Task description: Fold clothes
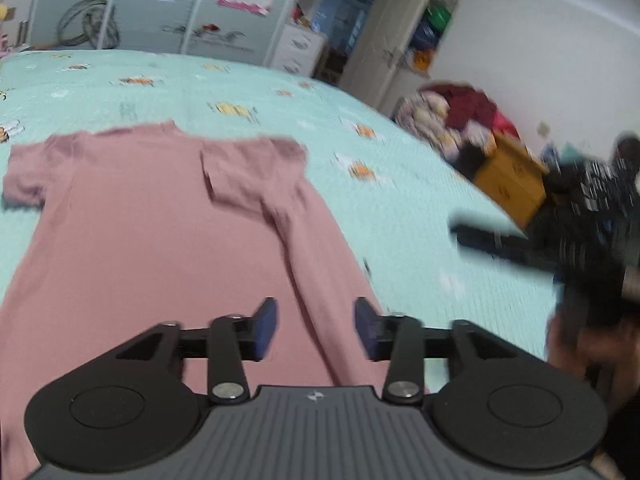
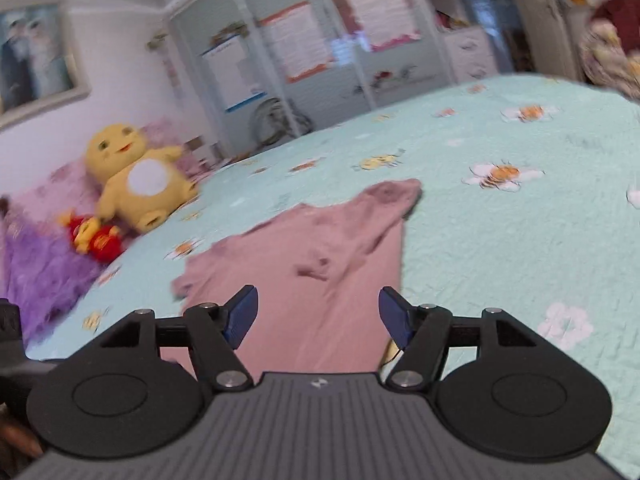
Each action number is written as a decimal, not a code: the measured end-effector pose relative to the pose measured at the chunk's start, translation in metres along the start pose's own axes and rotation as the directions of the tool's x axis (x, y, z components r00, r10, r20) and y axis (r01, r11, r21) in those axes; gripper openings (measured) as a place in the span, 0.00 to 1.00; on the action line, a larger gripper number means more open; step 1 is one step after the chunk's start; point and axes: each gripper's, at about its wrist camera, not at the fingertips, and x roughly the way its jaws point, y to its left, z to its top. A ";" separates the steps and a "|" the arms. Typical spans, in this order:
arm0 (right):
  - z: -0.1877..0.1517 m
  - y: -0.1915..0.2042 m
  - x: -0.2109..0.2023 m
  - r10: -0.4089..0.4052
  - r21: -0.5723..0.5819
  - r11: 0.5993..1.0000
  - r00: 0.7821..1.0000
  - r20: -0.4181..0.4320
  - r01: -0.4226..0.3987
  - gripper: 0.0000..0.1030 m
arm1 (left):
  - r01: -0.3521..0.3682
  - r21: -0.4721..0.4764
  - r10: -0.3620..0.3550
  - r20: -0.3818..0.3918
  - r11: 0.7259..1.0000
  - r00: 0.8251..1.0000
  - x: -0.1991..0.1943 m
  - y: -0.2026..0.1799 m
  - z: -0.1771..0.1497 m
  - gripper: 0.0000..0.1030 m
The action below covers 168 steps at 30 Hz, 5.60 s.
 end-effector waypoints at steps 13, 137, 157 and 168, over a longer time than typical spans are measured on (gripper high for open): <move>-0.048 -0.072 0.099 0.186 0.319 0.933 0.982 -0.024 -0.169 0.64 | -0.142 -0.008 0.140 -0.105 0.990 0.985 0.209 0.105 0.162 0.51; -0.051 -0.111 0.116 0.308 0.471 0.823 0.946 0.096 -0.316 0.65 | 0.034 0.033 -0.031 -0.083 0.999 0.996 0.339 0.096 0.228 0.12; -0.054 -0.111 0.118 0.306 0.469 0.825 0.947 0.097 -0.314 0.65 | -0.079 0.180 0.092 -0.064 0.981 0.994 0.346 0.060 0.219 0.39; -0.052 -0.112 0.117 0.309 0.474 0.821 0.946 0.101 -0.318 0.65 | -0.027 0.002 0.027 -0.082 1.000 0.996 0.291 0.093 0.194 0.51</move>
